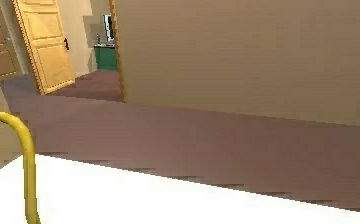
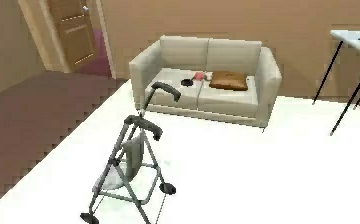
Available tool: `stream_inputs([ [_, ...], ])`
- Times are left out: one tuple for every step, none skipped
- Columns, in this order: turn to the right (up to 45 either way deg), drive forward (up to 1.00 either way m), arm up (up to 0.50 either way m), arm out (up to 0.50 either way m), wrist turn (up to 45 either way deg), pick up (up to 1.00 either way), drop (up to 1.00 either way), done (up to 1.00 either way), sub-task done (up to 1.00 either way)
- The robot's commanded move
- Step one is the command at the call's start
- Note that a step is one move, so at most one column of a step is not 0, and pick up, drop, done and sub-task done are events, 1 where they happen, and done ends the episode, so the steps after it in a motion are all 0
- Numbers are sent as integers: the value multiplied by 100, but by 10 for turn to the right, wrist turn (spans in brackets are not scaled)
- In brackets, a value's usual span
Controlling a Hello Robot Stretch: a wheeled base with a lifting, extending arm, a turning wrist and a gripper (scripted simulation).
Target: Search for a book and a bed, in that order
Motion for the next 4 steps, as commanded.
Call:
stream_inputs([
  [120, 0, 0, 0, 0, 0, 0, 0, 0],
  [0, 90, 0, 0, 0, 0, 0, 0, 0],
  [450, 0, 0, 0, 0, 0, 0, 0, 0],
  [120, 0, 0, 0, 0, 0, 0, 0, 0],
])
